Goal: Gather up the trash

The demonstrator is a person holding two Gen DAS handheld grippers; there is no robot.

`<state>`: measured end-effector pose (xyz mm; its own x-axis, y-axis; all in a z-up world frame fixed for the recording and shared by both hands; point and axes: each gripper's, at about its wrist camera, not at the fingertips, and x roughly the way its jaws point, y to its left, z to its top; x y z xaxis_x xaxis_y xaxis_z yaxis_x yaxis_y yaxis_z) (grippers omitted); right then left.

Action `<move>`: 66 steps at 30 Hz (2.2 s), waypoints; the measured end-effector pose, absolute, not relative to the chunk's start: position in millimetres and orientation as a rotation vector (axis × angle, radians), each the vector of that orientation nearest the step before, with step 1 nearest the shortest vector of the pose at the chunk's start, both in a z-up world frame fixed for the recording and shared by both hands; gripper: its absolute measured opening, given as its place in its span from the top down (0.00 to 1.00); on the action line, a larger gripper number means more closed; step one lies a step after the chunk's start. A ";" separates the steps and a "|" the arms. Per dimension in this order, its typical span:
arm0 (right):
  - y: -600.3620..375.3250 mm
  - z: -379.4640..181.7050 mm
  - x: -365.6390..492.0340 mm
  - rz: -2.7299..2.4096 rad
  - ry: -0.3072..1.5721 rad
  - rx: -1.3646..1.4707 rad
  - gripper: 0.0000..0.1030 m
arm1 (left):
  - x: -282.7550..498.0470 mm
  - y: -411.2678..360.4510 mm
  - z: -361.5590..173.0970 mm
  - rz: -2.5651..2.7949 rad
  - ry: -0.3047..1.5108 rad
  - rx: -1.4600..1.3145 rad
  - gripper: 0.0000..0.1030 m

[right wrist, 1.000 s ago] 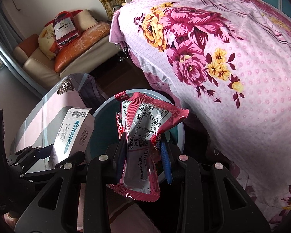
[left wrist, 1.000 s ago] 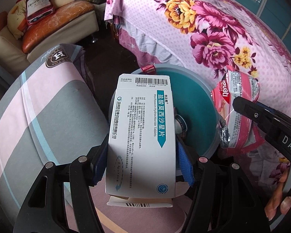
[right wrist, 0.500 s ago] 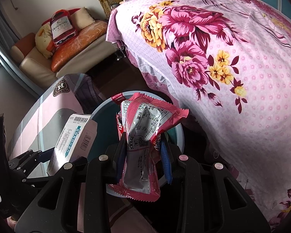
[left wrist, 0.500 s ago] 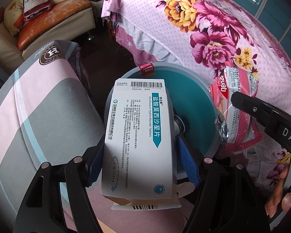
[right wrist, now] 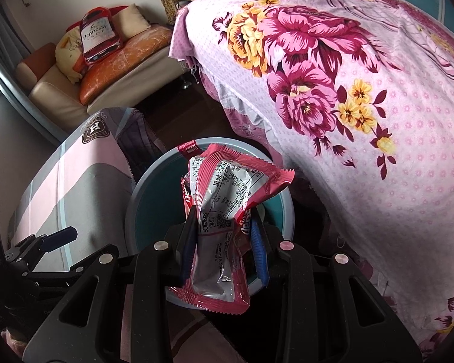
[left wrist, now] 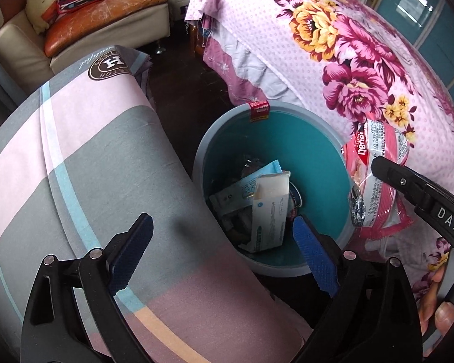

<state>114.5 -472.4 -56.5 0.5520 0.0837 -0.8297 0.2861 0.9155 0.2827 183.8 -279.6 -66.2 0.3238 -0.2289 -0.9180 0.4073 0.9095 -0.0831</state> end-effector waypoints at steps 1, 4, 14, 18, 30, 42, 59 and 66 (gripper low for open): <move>-470.9 -56.9 115.8 -0.122 0.988 0.411 0.70 | 184.7 -276.2 -65.8 -0.415 1.170 0.166 0.09; -465.8 -57.6 119.7 -0.114 0.994 0.404 0.70 | 185.3 -266.8 -63.8 -0.396 1.163 0.154 0.09; -449.2 -58.8 134.0 -0.102 1.017 0.376 0.67 | 187.1 -242.4 -63.5 -0.342 1.137 0.166 0.09; -444.4 -61.6 138.0 -0.107 1.036 0.357 0.65 | 188.2 -236.7 -66.0 -0.344 1.143 0.157 0.09; -433.5 -63.1 145.2 -0.123 1.053 0.323 0.52 | 188.4 -227.4 -66.2 -0.348 1.145 0.151 0.09; -431.0 -53.7 130.8 -0.115 1.057 0.343 0.19 | 182.7 -217.3 -60.1 -0.299 1.156 0.137 0.06; -395.8 -11.0 67.3 -0.060 1.018 0.200 0.07 | 139.2 -185.4 -16.7 -0.259 1.087 0.097 0.04; -381.2 4.7 40.9 -0.054 0.997 0.159 0.07 | 116.1 -170.3 -7.0 -0.255 1.079 0.083 0.04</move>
